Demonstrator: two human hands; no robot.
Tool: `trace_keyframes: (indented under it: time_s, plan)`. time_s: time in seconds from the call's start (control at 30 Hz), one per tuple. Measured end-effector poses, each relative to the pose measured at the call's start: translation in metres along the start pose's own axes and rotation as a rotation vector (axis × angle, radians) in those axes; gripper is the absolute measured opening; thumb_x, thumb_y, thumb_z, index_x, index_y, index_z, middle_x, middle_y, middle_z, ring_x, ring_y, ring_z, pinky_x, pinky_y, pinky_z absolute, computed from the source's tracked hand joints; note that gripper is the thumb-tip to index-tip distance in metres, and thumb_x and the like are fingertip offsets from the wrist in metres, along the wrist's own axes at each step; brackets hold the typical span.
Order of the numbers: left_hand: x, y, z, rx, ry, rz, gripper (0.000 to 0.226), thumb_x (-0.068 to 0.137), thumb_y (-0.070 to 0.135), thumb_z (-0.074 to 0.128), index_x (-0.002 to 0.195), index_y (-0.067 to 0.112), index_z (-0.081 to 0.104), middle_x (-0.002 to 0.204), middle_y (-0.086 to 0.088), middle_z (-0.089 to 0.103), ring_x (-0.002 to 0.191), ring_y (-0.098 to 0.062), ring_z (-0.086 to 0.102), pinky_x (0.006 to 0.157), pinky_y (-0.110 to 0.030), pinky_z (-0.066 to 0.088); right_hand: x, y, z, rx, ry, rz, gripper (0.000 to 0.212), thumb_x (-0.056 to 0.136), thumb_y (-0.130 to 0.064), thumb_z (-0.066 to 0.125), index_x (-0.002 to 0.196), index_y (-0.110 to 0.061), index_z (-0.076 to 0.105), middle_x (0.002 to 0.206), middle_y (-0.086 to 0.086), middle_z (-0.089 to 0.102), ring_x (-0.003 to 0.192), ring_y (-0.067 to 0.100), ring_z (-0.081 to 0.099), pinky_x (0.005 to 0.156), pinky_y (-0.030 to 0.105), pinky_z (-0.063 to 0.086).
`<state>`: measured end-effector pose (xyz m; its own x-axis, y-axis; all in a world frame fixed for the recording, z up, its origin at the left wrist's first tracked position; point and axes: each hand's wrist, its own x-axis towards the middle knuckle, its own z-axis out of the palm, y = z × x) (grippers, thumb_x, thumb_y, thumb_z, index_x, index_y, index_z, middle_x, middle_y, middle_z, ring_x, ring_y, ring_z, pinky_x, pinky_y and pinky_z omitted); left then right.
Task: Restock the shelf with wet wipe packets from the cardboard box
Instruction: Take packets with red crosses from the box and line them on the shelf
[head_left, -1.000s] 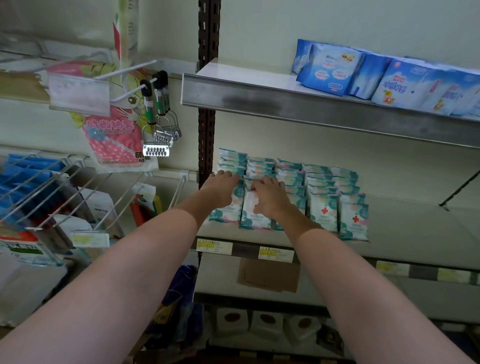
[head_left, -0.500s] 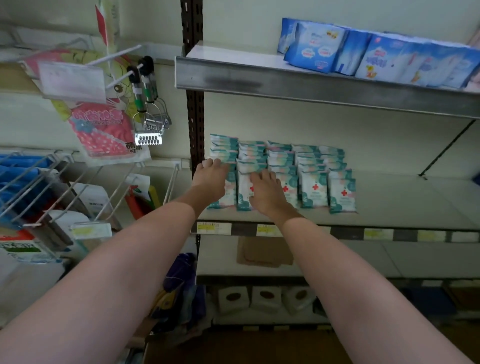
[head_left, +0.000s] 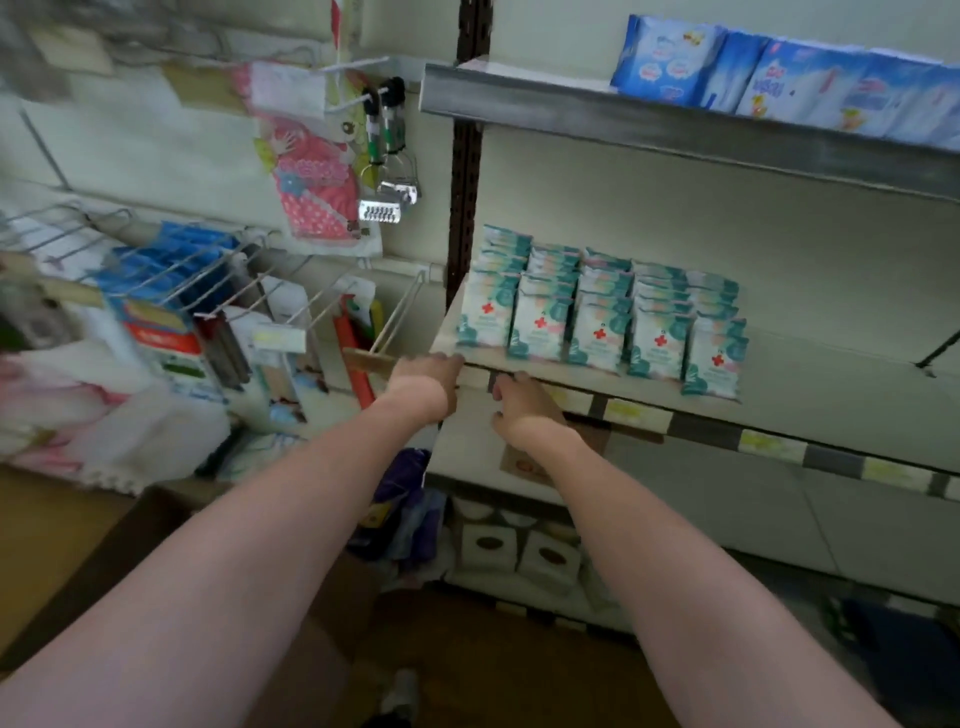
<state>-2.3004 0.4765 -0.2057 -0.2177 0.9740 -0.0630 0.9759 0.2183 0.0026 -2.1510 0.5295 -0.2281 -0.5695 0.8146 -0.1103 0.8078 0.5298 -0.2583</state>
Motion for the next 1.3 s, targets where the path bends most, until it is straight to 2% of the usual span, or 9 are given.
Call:
trace_keyframes:
  time_s: [0.07, 0.17, 0.33, 0.4, 0.67, 0.8, 0.97, 1.1, 1.3]
  plan:
    - [-0.034, -0.009, 0.018, -0.034, -0.056, -0.043, 0.04, 0.09, 0.019, 0.052, 0.129, 0.019, 0.045, 0.123, -0.009, 0.058, 0.111, -0.029, 0.057, 0.086, -0.039, 0.047, -0.013, -0.01, 0.024, 0.009, -0.071, -0.022, 0.033, 0.094, -0.021, 0.056, 0.127, -0.016, 0.049, 0.13, 0.008, 0.046, 0.117, 0.029, 0.048, 0.089, 0.037, 0.045]
    - [-0.086, -0.023, 0.047, -0.025, -0.138, -0.121, 0.038, 0.091, 0.017, 0.048, 0.129, 0.017, 0.045, 0.12, -0.012, 0.06, 0.106, -0.032, 0.059, 0.073, -0.037, 0.044, -0.034, -0.027, 0.067, 0.05, -0.137, -0.088, 0.035, 0.093, -0.019, 0.056, 0.126, -0.015, 0.048, 0.128, 0.009, 0.046, 0.116, 0.03, 0.047, 0.093, 0.039, 0.046]
    - [-0.16, -0.046, 0.094, -0.03, -0.255, -0.234, 0.031, 0.094, 0.031, 0.05, 0.123, 0.018, 0.047, 0.121, -0.008, 0.058, 0.111, -0.032, 0.056, 0.083, -0.04, 0.041, -0.069, -0.07, 0.126, 0.105, -0.234, -0.16, 0.039, 0.09, -0.022, 0.064, 0.127, -0.016, 0.051, 0.126, 0.01, 0.051, 0.116, 0.031, 0.052, 0.096, 0.044, 0.049]
    - [-0.184, -0.059, 0.111, -0.035, -0.304, -0.274, 0.028, 0.094, 0.026, 0.048, 0.121, 0.018, 0.046, 0.116, -0.01, 0.059, 0.108, -0.032, 0.056, 0.085, -0.043, 0.042, -0.081, -0.086, 0.147, 0.079, -0.273, -0.186, 0.045, 0.091, -0.025, 0.066, 0.132, -0.015, 0.05, 0.131, 0.01, 0.05, 0.119, 0.03, 0.05, 0.096, 0.045, 0.05]
    - [-0.238, -0.114, 0.15, -0.127, -0.387, -0.473, 0.03, 0.096, 0.021, 0.046, 0.125, 0.016, 0.048, 0.119, -0.01, 0.057, 0.107, -0.031, 0.056, 0.078, -0.039, 0.041, -0.088, -0.144, 0.198, 0.034, -0.388, -0.292, 0.04, 0.092, -0.025, 0.066, 0.128, -0.018, 0.049, 0.132, 0.009, 0.047, 0.12, 0.03, 0.049, 0.091, 0.046, 0.053]
    - [-0.256, -0.142, 0.165, -0.18, -0.422, -0.496, 0.025, 0.099, 0.021, 0.043, 0.123, 0.015, 0.045, 0.113, -0.01, 0.057, 0.097, -0.031, 0.056, 0.074, -0.041, 0.049, -0.083, -0.174, 0.217, -0.001, -0.439, -0.308, 0.041, 0.094, -0.024, 0.063, 0.131, -0.018, 0.047, 0.133, 0.008, 0.045, 0.12, 0.03, 0.048, 0.091, 0.045, 0.052]
    - [-0.281, -0.184, 0.187, -0.245, -0.43, -0.551, 0.023, 0.098, 0.017, 0.044, 0.12, 0.014, 0.046, 0.113, -0.011, 0.055, 0.082, -0.027, 0.047, 0.062, -0.037, 0.04, -0.079, -0.215, 0.241, -0.04, -0.492, -0.31, 0.039, 0.095, -0.023, 0.062, 0.13, -0.016, 0.047, 0.132, 0.01, 0.045, 0.119, 0.031, 0.048, 0.092, 0.043, 0.049]
    - [-0.287, -0.218, 0.203, -0.31, -0.431, -0.571, 0.031, 0.098, 0.018, 0.044, 0.129, 0.015, 0.044, 0.12, -0.013, 0.052, 0.093, -0.03, 0.052, 0.063, -0.039, 0.041, -0.075, -0.246, 0.256, -0.124, -0.526, -0.35, 0.048, 0.096, -0.025, 0.062, 0.139, -0.014, 0.043, 0.137, 0.012, 0.045, 0.125, 0.032, 0.045, 0.096, 0.041, 0.045]
    - [-0.275, -0.26, 0.216, -0.333, -0.451, -0.547, 0.033, 0.096, 0.013, 0.047, 0.128, 0.013, 0.043, 0.12, -0.013, 0.05, 0.107, -0.032, 0.05, 0.068, -0.04, 0.039, -0.052, -0.283, 0.273, -0.137, -0.533, -0.343, 0.05, 0.097, -0.025, 0.061, 0.142, -0.014, 0.041, 0.141, 0.013, 0.043, 0.129, 0.032, 0.041, 0.1, 0.042, 0.042]
